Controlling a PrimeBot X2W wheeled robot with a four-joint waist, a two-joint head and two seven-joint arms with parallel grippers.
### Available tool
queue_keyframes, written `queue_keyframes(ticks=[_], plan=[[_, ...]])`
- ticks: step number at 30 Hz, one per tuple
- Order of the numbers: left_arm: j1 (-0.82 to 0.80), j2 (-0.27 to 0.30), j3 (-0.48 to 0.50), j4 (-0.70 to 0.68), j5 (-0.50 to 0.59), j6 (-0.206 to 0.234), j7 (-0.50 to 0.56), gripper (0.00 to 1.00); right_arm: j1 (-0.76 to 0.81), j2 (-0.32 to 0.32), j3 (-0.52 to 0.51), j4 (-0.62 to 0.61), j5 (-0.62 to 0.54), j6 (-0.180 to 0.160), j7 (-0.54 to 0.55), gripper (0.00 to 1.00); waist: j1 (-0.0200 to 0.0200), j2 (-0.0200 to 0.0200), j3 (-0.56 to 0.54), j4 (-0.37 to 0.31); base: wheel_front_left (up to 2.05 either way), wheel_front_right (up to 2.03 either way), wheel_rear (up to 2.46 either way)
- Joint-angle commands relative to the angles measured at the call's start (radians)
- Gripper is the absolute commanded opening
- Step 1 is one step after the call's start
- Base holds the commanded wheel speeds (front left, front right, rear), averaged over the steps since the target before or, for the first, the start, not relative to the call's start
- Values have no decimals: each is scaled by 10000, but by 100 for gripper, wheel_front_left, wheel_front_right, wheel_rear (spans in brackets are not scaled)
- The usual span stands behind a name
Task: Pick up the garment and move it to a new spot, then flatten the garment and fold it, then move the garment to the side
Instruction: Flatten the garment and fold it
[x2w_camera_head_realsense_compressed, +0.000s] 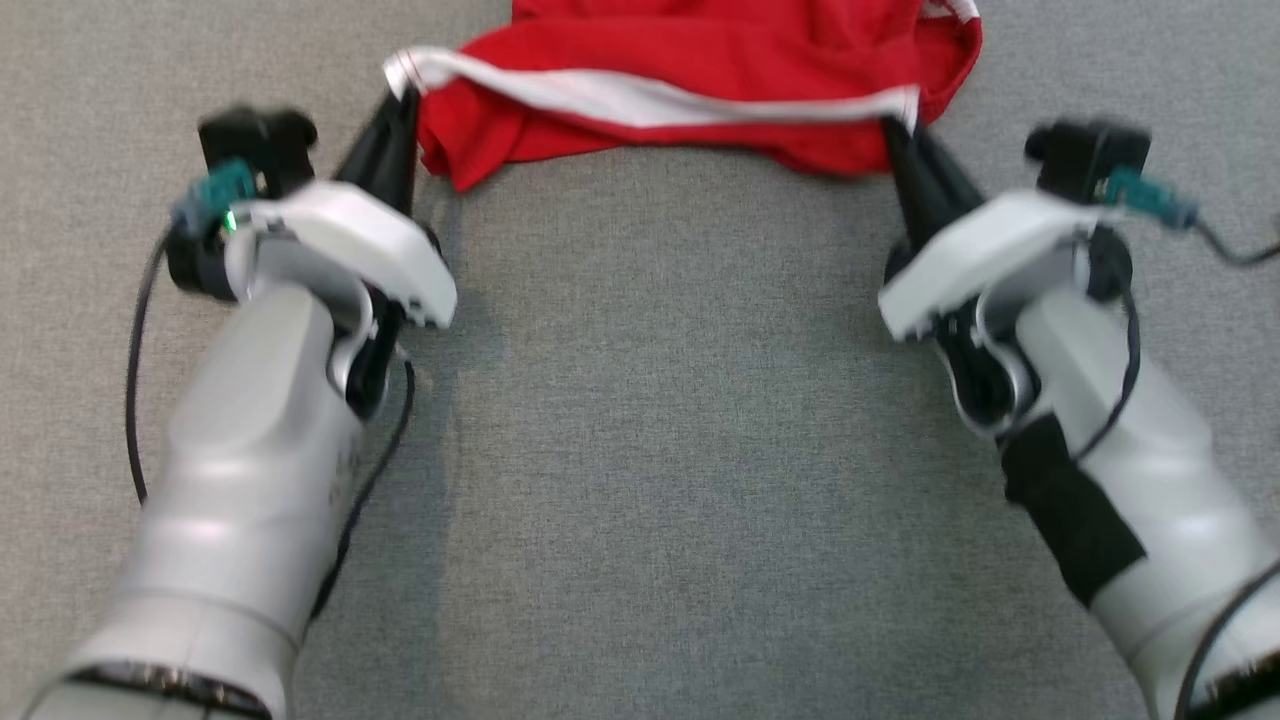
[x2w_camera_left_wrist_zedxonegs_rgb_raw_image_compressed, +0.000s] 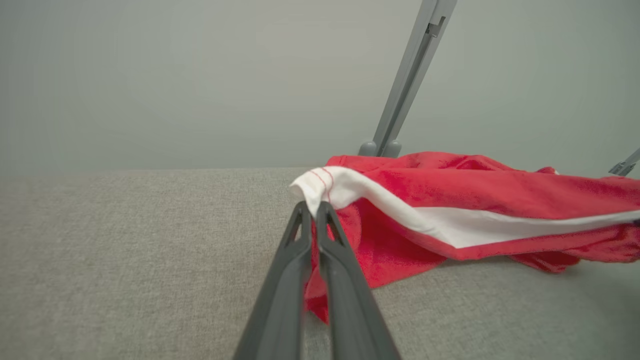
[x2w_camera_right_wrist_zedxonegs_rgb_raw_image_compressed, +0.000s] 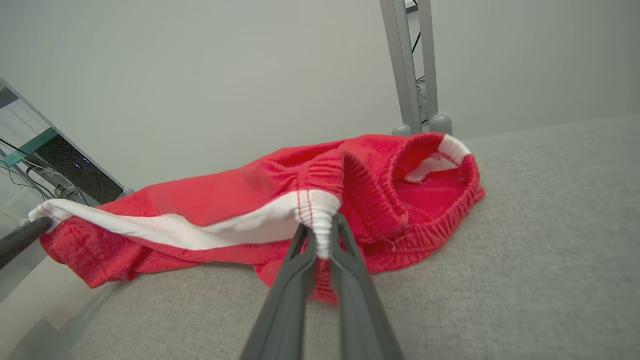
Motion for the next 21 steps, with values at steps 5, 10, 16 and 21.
queue_keyframes(ticks=[5, 10, 16, 21], plan=[[1941, 157, 477, -1215, 596, -41, -44, 0, 1860, -223, 72, -1080, 342, 1, -43, 0, 0, 0, -630, -138, 0, 0, 0], [4089, 246, 1079, -2798, 1199, -16, -43, 0, 3771, -434, 31, -2293, 509, 1, -44, 0, 0, 0, -1411, -390, 0, 0, 0], [6518, 237, 1764, -4864, 1801, 17, -43, 0, 5912, -700, -186, -3387, 369, 1, -43, 0, 0, 0, -2342, -537, 0, 0, 0], [8112, 276, 2100, -5896, 1995, 119, -44, 0, 7133, -806, -263, -3958, 333, 1, -44, 0, 0, 0, -2950, -635, 0, 0, 0]])
